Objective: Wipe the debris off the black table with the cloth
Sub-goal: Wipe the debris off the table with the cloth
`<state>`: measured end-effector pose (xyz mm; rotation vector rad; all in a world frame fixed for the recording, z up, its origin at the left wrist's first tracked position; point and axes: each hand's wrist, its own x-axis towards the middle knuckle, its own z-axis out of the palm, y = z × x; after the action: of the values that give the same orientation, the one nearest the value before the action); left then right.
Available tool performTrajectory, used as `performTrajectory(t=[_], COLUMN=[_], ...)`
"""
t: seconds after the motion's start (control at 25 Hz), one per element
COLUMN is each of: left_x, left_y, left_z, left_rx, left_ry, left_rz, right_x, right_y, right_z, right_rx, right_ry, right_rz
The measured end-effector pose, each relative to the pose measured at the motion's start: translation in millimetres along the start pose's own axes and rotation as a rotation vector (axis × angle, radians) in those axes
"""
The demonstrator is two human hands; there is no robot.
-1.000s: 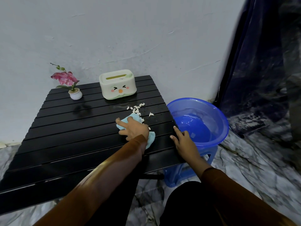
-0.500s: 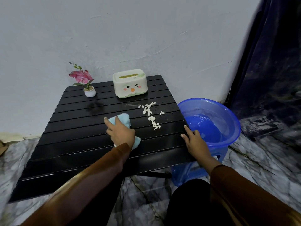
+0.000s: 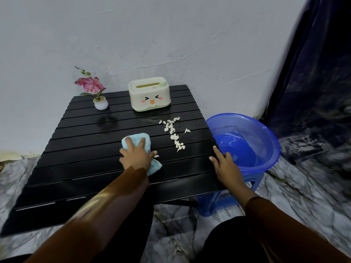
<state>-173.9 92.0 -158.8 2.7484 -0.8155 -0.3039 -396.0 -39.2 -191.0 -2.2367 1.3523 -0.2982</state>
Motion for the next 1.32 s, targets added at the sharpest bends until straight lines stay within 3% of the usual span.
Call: performTrajectory(t=[0.08,0.16,0.32,0.4,0.6,0.8,0.92,1.16,1.32], left_x=[10,14,1,-1,8,20,20,5,14], left_y=[-8,-6,10,3,-19,-38,-36,-22,-28], left_z=[-6,-8,5,10,5,-5,-8,2,-6], left_rx=[0.024,-0.066,-0.062,-0.063,-0.010,-0.289,-0.100,0.103,0.185], left_ry=[-0.067,-0.107,0.045,0.123,0.151,0.134,0.059,0.086,0.012], left_rz=[0.084,0.004,-0.108,-0.067,0.097,0.133,0.073,-0.124,-0.033], right_x=[1,2,1,2,1,1,1,0,0], right_y=[1,1,1,2,2,0,-1,-1,-1], right_z=[0,0,1,1,0,0,0,0,1], right_rx=[-0.006,-0.022,-0.024,-0.026,-0.016,-0.014,-0.022,-0.037,-0.039], right_ry=[0.003,0.007,0.007,0.001,0.010,0.012,0.012,0.005,0.013], right_rz=[-0.007,-0.009,-0.009,-0.012,-0.016,-0.011,-0.008,0.008,0.003])
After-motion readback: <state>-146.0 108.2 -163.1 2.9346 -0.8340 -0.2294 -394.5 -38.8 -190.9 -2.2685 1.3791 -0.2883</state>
